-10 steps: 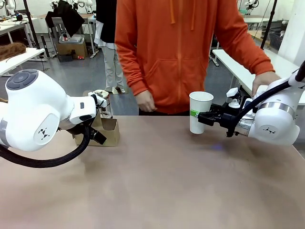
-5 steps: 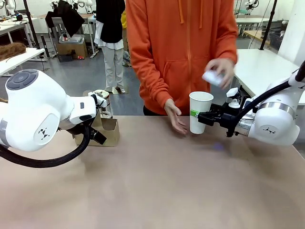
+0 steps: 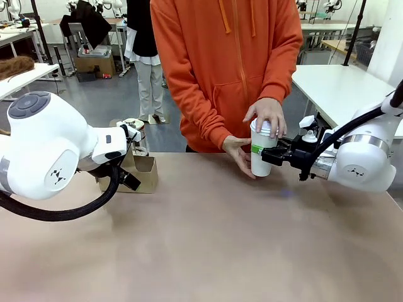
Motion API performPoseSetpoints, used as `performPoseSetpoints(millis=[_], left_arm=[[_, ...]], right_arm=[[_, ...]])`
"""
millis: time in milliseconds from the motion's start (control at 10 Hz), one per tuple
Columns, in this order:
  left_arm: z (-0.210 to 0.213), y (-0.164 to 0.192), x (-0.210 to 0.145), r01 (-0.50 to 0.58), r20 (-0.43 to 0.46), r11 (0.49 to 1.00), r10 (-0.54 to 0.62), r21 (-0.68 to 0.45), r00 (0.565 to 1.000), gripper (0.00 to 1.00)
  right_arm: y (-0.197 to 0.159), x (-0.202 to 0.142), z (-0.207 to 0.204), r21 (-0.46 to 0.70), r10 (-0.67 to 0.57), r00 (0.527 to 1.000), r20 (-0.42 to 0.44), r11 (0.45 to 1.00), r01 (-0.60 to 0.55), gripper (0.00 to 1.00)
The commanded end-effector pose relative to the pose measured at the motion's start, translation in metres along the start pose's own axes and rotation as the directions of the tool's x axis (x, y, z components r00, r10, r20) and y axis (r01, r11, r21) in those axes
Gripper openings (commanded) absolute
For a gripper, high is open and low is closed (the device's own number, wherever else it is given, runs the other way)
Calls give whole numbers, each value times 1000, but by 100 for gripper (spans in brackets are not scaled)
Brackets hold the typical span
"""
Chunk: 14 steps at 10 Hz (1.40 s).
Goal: Pour a drink into a cup and package it in a carrier.
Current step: When a person places the Paper Cup Lid on the 600 ml Paper Cup , lift the 600 ml Paper Cup.
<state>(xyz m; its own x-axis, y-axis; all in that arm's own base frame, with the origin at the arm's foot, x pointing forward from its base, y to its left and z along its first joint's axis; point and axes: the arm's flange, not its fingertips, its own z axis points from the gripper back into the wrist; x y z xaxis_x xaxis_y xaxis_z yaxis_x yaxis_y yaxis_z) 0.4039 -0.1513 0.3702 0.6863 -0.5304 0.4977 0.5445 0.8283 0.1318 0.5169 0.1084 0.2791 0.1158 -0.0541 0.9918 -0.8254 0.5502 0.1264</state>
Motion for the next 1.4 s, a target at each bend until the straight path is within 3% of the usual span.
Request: performPoseSetpoints(millis=[0, 1300], left_arm=[[0, 0, 0, 0, 1, 1000, 0, -1, 1000, 100], [0, 0, 0, 0, 1, 1000, 0, -1, 1000, 100]], right_arm=[[1, 4, -2, 3, 5, 1000, 9, 1000, -5, 80], [1, 4, -2, 3, 5, 1000, 9, 1000, -5, 80]])
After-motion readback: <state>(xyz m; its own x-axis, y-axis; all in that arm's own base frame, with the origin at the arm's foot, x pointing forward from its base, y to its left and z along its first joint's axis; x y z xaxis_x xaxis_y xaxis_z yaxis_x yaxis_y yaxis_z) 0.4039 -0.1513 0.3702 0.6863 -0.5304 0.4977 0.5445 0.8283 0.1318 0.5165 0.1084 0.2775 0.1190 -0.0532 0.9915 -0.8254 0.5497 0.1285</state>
